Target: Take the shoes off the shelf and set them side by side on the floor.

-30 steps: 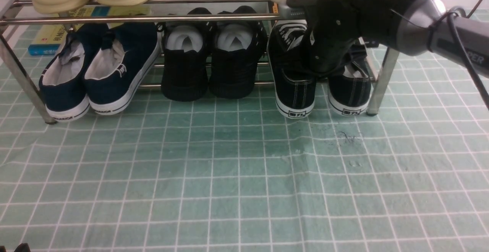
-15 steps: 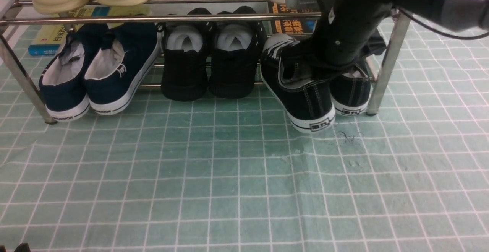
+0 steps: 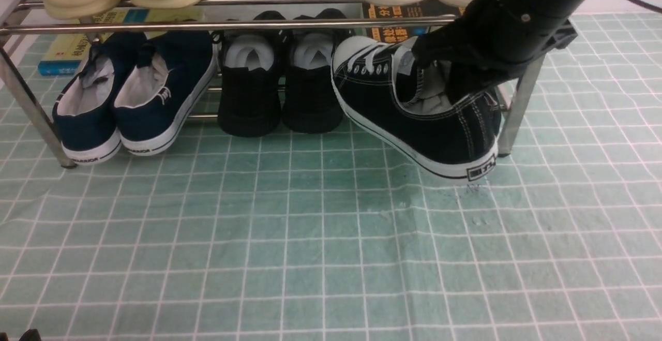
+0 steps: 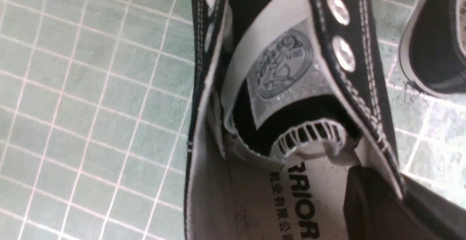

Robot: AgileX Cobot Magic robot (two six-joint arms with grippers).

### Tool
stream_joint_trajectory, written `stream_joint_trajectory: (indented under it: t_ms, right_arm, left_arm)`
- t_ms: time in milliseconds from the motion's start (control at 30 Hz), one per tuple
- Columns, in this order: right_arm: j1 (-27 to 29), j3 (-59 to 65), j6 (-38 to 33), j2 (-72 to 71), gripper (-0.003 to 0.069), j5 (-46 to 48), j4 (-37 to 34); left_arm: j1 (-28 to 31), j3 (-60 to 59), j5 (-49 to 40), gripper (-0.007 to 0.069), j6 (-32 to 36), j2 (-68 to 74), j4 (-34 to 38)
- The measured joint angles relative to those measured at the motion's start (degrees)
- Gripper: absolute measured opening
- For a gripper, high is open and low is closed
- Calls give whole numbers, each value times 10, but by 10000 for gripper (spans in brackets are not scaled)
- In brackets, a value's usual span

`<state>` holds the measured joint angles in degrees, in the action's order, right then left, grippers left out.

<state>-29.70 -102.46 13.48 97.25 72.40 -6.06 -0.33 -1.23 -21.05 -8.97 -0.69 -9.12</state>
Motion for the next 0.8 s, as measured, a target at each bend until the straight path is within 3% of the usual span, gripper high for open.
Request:
stream_joint_trajectory:
  t_ms: [367, 533, 800]
  right_arm:
    - [-36, 188, 59, -146, 4, 0, -4]
    - [-83, 245, 133, -183, 6, -1, -11]
    - [-131, 324, 290, -170, 7, -157, 17]
  left_arm:
    - [0, 0, 0, 242, 0, 0, -1]
    - [0, 0, 0, 242, 0, 0, -1]
    - [0, 0, 0, 242, 0, 0, -1]
